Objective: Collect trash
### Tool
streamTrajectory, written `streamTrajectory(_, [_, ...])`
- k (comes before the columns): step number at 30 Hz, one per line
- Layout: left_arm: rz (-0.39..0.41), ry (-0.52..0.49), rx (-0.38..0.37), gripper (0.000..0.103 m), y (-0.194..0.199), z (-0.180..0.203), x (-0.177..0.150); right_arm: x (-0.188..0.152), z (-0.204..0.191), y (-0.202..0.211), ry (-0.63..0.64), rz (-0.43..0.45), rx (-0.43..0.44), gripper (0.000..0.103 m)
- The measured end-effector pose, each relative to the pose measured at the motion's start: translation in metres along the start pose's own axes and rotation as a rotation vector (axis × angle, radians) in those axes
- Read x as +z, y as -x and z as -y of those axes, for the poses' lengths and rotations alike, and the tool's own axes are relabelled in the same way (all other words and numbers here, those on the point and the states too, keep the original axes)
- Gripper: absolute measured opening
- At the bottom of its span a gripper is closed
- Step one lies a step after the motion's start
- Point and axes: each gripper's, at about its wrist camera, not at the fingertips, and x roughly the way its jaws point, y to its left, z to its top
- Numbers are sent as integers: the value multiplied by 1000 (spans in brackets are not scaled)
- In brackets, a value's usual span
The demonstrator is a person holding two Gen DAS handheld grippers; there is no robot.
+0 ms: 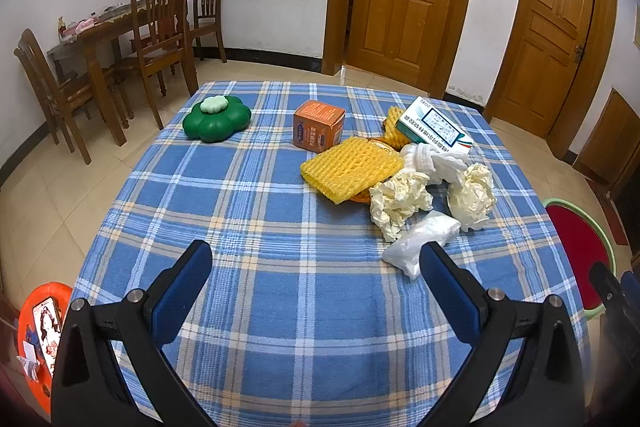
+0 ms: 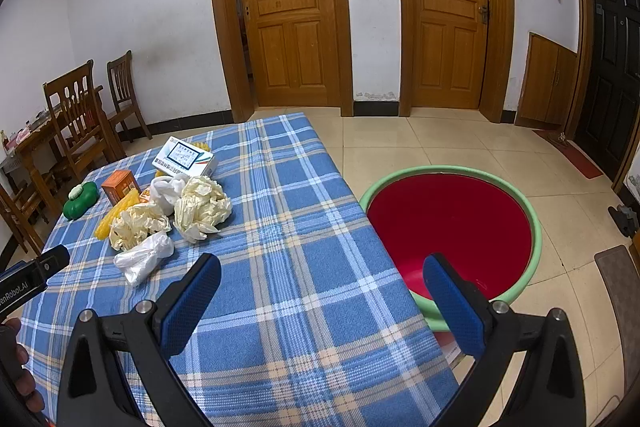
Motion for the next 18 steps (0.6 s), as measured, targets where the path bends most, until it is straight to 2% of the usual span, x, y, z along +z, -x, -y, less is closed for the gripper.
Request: streamTrajectory(18, [-9,4,-4,102,-3,-6,1,-4,-3,-4,12,-5,-6,103])
